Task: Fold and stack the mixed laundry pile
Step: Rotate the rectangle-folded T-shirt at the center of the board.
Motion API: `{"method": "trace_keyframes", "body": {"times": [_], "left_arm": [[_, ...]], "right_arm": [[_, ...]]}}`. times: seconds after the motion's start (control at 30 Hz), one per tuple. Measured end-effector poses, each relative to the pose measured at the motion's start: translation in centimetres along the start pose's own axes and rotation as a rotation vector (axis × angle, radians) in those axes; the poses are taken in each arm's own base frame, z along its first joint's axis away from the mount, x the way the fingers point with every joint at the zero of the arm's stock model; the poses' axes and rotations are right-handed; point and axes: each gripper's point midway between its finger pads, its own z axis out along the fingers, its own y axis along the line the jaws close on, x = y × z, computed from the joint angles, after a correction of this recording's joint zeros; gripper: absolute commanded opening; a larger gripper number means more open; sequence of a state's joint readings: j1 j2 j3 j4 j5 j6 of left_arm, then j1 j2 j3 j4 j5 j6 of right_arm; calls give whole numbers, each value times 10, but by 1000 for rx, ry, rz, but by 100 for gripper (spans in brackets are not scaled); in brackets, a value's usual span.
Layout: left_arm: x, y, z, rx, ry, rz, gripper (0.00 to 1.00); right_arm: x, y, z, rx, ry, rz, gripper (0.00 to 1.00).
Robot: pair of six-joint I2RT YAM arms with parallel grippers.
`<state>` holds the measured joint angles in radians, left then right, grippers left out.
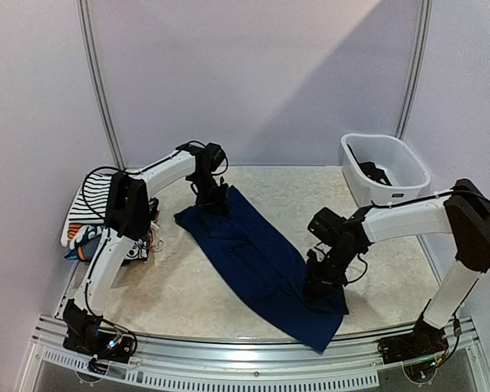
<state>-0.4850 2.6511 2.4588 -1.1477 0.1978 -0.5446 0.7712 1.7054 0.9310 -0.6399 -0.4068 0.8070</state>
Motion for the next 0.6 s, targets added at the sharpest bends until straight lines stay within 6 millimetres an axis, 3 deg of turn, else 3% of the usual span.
{"method": "trace_keyframes", "body": {"times": [0.13,0.33,0.47,0.6], "left_arm": [[-23,3,-2,58,-58,-33,29],[-29,6,-16,70,-98,-23,30],[-28,-2,-51,80,-142,14,31],[-12,-4,-98,76,-184,49,31]], "right_arm": [[13,31,12,-6,98,-78,32],[14,29,-4,85,119,-110,37],[7,23,-25,141,86,-123,44],[-19,30,-58,136,-28,-157,52]]}}
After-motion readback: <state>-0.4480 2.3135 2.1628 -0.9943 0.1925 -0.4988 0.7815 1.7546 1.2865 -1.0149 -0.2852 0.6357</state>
